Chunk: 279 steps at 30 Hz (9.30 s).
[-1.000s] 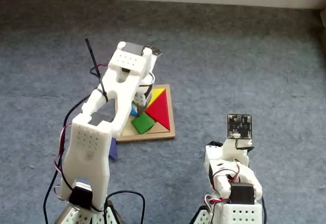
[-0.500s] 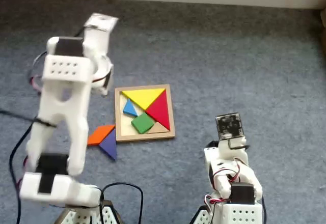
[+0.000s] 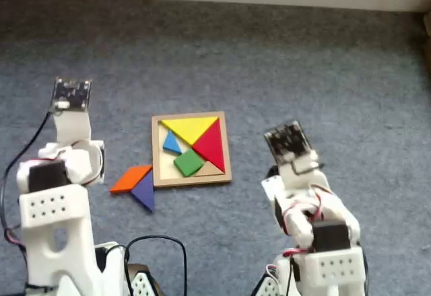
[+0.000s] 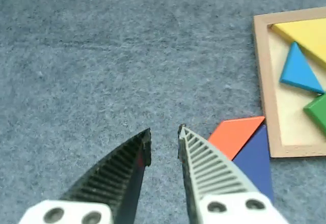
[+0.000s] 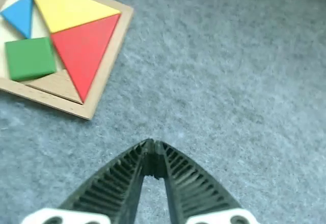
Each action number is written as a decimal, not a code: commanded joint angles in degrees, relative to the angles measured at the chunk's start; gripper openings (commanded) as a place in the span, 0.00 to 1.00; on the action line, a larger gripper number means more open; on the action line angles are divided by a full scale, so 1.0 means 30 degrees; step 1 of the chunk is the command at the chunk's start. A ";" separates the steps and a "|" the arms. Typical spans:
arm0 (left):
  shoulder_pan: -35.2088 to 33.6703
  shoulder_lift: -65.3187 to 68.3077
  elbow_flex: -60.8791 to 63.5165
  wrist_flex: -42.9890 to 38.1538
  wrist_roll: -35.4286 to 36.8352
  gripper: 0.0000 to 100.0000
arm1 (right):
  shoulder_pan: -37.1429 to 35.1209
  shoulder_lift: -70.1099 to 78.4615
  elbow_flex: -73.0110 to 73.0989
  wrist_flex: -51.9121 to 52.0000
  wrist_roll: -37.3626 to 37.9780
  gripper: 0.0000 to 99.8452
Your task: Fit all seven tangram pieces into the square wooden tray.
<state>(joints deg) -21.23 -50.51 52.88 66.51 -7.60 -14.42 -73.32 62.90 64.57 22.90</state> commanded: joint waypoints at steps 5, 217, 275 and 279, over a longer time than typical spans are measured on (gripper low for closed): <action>-0.1568 -0.1802 0.3707 -0.2608 -0.0029 0.11 | -0.5993 0.9275 -0.7194 -0.0718 -0.2168 0.03; 0.2652 0.2300 -0.1773 0.2081 -0.4015 0.28 | 0.0103 -0.0630 0.3619 -0.1656 -0.1846 0.01; 0.2799 2.8674 -2.1319 0.8703 -0.8586 0.21 | 0.4557 -1.0447 1.2821 -0.1568 -0.1817 0.01; 0.3209 2.9875 -2.1700 0.8879 -0.8469 0.19 | 0.4557 -1.0447 1.2821 -0.1538 -0.1817 0.01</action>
<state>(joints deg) -13.23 38.02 -9.98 92.70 -33.71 -1.49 -104.09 96.04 59.47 16.75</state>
